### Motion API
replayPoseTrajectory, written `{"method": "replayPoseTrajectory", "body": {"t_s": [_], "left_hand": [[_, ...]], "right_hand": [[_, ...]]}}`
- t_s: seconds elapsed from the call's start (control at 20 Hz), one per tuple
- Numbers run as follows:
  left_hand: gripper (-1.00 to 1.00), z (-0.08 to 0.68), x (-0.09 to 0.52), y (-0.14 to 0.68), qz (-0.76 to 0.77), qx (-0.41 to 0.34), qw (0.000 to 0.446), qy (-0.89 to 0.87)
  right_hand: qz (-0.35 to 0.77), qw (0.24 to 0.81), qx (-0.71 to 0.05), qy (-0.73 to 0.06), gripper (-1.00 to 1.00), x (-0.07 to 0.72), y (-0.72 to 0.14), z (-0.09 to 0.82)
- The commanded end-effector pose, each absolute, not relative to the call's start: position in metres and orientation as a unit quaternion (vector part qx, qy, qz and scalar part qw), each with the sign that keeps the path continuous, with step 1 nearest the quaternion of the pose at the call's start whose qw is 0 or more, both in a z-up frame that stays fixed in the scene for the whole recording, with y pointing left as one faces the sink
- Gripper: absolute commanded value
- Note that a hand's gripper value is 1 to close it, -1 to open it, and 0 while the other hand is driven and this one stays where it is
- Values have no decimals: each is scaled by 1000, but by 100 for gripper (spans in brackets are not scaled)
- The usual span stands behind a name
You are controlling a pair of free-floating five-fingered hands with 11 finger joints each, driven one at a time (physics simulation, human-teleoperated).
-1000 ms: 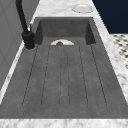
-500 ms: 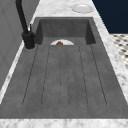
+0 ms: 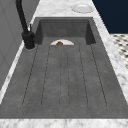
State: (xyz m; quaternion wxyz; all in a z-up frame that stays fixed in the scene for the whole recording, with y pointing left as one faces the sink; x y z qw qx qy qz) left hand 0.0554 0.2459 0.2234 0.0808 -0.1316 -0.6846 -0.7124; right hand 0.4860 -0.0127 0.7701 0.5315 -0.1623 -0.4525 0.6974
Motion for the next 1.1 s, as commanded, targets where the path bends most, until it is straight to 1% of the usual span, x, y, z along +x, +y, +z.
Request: {"method": "replayPoseTrajectory", "body": {"t_s": [0.0, 0.15, 0.25, 0.45, 0.65, 0.75, 1.05], "left_hand": [[0, 223, 55, 246, -712, -132, 81, -685], [0, 223, 55, 246, -712, -132, 81, -685], [0, 223, 55, 246, -712, -132, 81, -685], [0, 223, 55, 246, -712, -132, 81, -685], [0, 223, 55, 246, -712, -132, 81, -685], [0, 223, 55, 246, -712, -132, 81, -685], [0, 223, 55, 246, -712, -132, 81, -685]], "right_hand": [[734, 501, -192, -417, -100, 486, -12, 770], [743, 500, -194, -401, -100, 491, -8, 771], [739, 509, -181, -403, -100, 497, -7, 772], [730, 513, -179, -414, -100, 501, 1, 767], [737, 491, -211, -415, -100, 506, 3, 779], [735, 491, -206, -420, -100, 510, 3, 785], [750, 487, -212, -394, -100, 512, 3, 798]]}}
